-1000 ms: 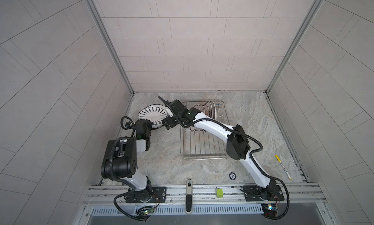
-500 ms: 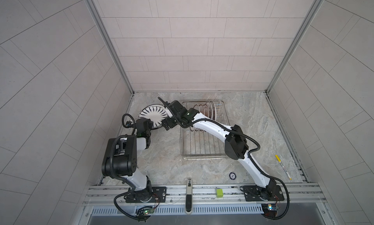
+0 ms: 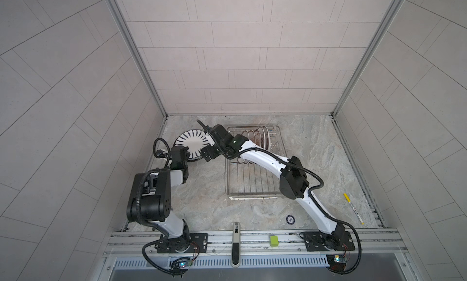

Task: Unload the plates from the dish rack
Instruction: Place the plate among the plates.

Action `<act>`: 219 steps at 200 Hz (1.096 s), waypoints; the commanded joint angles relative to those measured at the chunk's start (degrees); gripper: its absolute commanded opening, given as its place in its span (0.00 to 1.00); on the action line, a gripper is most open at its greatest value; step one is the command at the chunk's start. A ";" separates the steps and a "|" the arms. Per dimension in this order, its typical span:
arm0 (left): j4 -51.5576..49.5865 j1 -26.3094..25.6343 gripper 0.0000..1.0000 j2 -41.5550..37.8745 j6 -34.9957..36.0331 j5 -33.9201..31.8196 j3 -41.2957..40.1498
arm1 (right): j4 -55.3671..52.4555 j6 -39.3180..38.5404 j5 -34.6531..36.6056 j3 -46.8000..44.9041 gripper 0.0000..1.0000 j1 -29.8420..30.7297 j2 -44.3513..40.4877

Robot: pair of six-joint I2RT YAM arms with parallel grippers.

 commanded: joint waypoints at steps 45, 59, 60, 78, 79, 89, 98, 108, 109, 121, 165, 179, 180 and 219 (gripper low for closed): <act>0.23 -0.40 0.55 -3.21 -0.36 -3.35 -1.82 | -1.59 0.26 0.19 1.29 0.93 0.43 0.25; 0.10 -0.37 0.57 -5.06 -0.27 -3.37 -2.65 | -1.69 -0.28 0.70 1.31 0.93 0.72 -0.14; 0.07 -0.42 0.57 -5.23 -0.27 -3.37 -2.69 | -1.71 -0.35 0.75 1.31 0.93 0.73 -0.16; 0.28 -0.54 0.62 -8.52 -0.18 -3.46 -4.27 | -2.10 -1.19 2.32 1.31 0.93 1.34 -1.01; 0.30 -0.55 0.62 -8.76 -0.18 -3.46 -4.38 | -2.14 -1.24 2.35 1.31 0.93 1.34 -1.04; 0.18 -0.53 0.64 -10.93 -0.10 -3.61 -5.28 | -2.32 -1.77 2.88 1.43 0.93 1.68 -1.65; -0.26 -0.49 0.66 -13.05 -0.01 -3.62 -6.00 | -3.49 -2.57 3.68 2.22 0.93 1.88 -2.22; -1.55 -0.52 0.66 -15.59 0.30 -3.70 -6.55 | -5.36 -2.96 5.31 3.21 0.93 1.97 -3.11; -1.76 -0.53 0.66 -15.81 0.32 -3.71 -6.58 | -5.44 -3.01 5.43 3.19 0.93 1.97 -3.23; -3.58 -0.50 0.66 -18.99 0.43 -3.89 -7.24 | -5.67 -3.34 6.06 2.28 0.93 2.13 -5.20; -8.77 -0.50 0.85 -31.52 0.52 -0.69 -10.15 | -3.60 -4.55 11.62 -6.32 0.94 4.95 -13.38; -10.36 -0.52 0.93 -35.36 1.02 2.63 -10.58 | -1.96 -4.72 14.45 -11.01 0.97 6.17 -17.13; -10.43 -0.49 0.93 -35.67 1.04 2.84 -10.61 | -1.76 -4.73 14.70 -11.44 0.97 6.27 -17.45; -16.47 -0.59 1.00 -50.24 1.05 7.05 -13.00 | 5.16 -3.52 21.04 -28.49 1.00 8.03 -30.77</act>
